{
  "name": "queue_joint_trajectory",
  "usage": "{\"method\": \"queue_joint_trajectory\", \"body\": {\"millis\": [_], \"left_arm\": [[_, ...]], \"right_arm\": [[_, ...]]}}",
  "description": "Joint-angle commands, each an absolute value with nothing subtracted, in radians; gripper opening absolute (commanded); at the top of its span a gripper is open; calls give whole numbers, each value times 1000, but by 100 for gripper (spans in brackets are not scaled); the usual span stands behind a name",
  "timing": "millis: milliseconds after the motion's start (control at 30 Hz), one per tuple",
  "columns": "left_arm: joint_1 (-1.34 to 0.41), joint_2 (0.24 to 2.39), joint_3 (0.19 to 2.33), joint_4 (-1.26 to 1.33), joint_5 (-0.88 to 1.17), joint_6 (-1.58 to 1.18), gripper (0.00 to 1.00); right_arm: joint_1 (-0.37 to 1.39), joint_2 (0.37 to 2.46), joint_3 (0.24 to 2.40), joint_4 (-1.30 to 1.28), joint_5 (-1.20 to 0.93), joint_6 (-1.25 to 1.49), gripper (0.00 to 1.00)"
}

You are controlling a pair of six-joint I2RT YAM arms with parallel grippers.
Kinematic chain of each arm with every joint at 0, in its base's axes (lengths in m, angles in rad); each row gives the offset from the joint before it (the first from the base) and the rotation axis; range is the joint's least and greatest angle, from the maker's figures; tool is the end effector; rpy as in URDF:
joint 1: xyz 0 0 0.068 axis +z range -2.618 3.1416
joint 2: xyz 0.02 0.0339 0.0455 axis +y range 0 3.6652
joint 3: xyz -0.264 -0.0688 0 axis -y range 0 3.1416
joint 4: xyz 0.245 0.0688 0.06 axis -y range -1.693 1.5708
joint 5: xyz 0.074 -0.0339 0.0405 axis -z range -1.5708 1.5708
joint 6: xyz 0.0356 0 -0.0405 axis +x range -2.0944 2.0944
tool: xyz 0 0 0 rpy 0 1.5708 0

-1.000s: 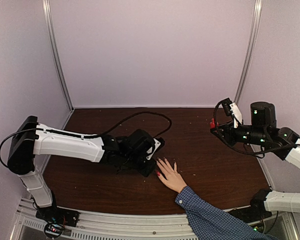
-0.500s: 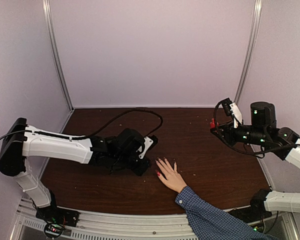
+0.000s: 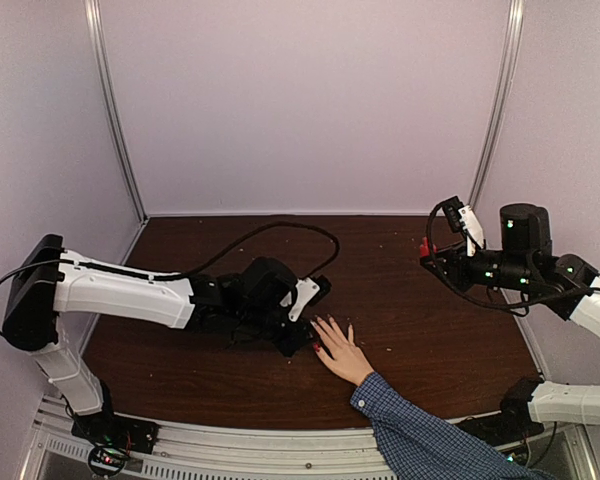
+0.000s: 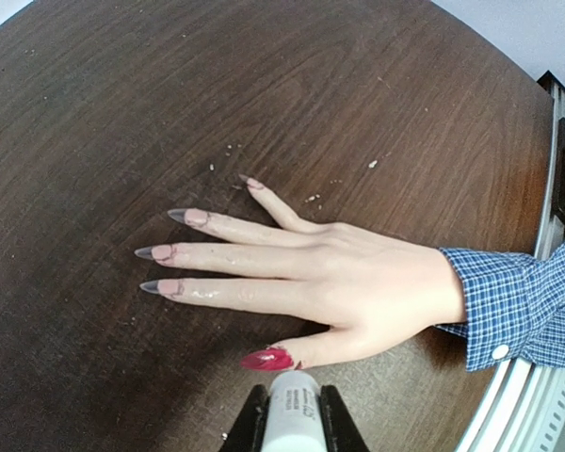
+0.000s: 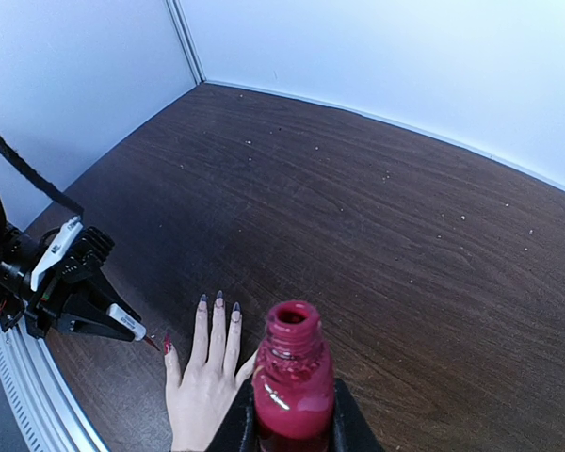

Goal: Paint the nails
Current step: Paint the nail with the hand.

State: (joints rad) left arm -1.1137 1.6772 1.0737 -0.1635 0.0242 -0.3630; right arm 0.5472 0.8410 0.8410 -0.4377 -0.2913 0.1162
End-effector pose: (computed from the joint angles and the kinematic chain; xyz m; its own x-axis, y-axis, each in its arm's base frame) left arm 0.1593 -0.3259 0.2103 -0.6076 0.4310 -0.6671 0.7371 0.6190 -0.2714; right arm 0.1543 0.1060 0.3244 -0.4431 -0.1399 -0.8855 -0.6737 0.7036 0.2259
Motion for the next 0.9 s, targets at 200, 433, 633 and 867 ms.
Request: {"method": "queue_joint_trajectory", "body": {"millis": [200,433,633,867], "left_arm": [[-1116,1722,1138,-187,-24,-354,0],[-1113,1726,1140,-212,-52,-361,0],[-1094,1713,1135,-241,-120,-382,0],[-1080,1658,1090,-200,-123,-377,0]], "right_arm": [[540,839,844,-428,-288,117,0],[540,841,844,-429,-286,117,0],[539,840,844,-431,-285,117,0],[540,841,842,-428,-287,117,0]]}}
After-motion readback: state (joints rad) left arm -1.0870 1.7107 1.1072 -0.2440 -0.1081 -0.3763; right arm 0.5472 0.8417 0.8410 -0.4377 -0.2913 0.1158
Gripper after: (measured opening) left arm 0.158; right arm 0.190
